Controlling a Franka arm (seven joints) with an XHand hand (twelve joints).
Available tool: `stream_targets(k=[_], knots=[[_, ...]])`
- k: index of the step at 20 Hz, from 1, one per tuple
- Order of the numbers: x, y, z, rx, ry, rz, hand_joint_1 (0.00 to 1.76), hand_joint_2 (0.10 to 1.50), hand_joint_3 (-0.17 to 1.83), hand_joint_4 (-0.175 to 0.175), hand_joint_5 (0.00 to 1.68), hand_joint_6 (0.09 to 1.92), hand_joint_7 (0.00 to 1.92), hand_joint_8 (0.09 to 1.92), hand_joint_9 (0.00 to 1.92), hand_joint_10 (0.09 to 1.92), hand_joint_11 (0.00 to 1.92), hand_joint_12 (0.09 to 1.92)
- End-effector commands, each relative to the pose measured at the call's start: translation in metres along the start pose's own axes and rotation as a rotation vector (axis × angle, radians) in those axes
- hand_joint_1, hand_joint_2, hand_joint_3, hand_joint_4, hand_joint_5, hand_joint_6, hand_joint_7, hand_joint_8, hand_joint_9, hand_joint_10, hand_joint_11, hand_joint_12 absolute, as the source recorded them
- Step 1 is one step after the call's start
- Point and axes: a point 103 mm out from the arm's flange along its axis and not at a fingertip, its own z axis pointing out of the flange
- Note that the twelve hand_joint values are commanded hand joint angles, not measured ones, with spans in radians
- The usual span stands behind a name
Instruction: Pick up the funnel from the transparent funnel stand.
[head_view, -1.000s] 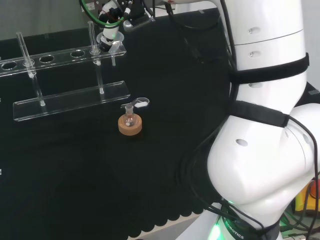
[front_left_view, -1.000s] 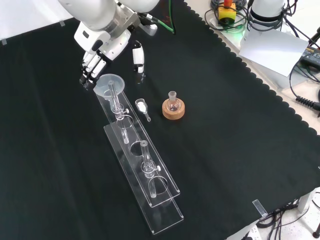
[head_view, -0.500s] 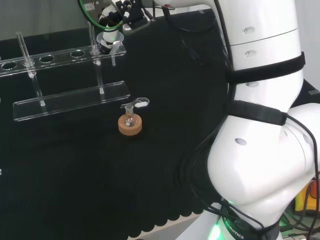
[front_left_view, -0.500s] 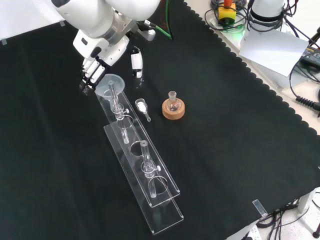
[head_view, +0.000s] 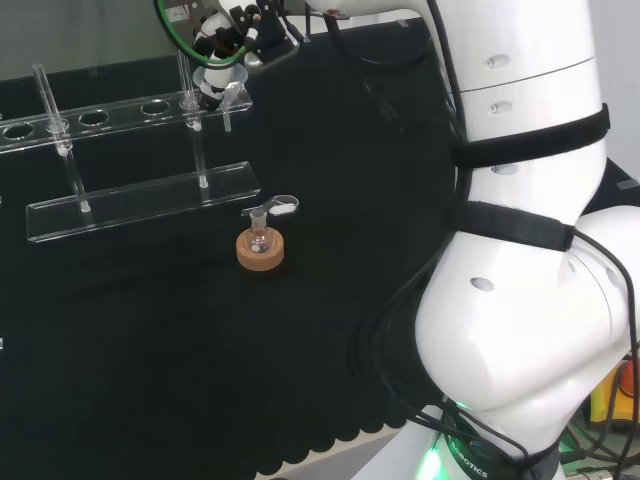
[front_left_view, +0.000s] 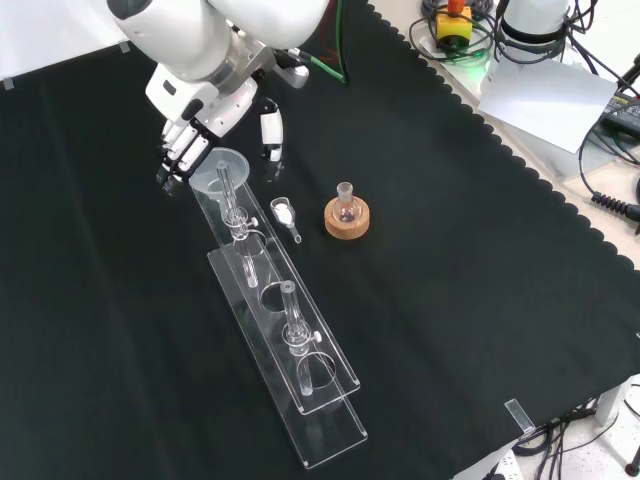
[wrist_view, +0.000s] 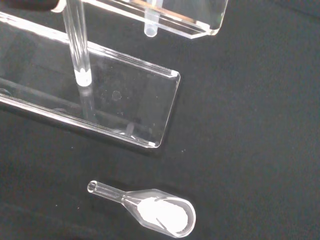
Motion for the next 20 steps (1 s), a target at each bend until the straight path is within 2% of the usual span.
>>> stream_targets(k=[1, 15, 20], knots=[[-0.001, 0.003, 0.000, 0.005, -0.009, -0.005, 0.63, 0.74, 0.31, 0.006, 0.08, 0.09, 0.00, 0.41, 0.17, 0.86, 0.41, 1.47], [-0.001, 0.015, 0.002, 0.019, -0.069, 0.004, 0.65, 0.71, 0.39, 0.005, 0.10, 0.09, 0.00, 0.46, 0.21, 0.84, 0.40, 1.47], [-0.001, 0.015, 0.001, 0.018, -0.101, 0.005, 0.66, 0.69, 0.44, -0.002, 0.16, 0.09, 0.00, 0.59, 0.27, 0.80, 0.41, 1.47]])
